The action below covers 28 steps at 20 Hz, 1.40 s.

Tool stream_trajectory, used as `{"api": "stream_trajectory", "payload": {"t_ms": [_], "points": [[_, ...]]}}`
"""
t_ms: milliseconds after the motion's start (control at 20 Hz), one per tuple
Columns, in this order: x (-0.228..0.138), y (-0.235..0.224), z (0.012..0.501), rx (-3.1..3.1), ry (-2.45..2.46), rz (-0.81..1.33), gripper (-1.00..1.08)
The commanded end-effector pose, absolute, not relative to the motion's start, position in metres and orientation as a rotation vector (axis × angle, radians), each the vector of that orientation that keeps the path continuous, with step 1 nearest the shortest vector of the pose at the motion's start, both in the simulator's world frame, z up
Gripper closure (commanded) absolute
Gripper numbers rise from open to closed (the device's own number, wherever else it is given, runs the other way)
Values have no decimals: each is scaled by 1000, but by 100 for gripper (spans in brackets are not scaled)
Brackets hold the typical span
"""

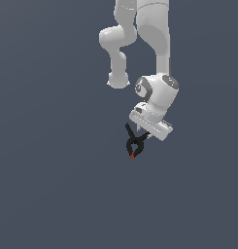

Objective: Pick up the object and move it to a goal position.

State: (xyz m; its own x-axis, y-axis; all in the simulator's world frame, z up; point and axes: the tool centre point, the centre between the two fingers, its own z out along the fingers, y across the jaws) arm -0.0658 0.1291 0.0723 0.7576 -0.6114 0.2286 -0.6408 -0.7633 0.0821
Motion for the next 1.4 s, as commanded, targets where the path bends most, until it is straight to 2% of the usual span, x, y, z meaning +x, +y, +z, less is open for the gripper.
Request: {"api": "stream_trajectory", "payload": {"t_ms": [0,700,1350], "points": [[-71,137,69,2783,-1047,305,-20],[-100,173,54,2722,-1250,400,-20],[-108,182,51,2709,-1299,421,-20]]}}
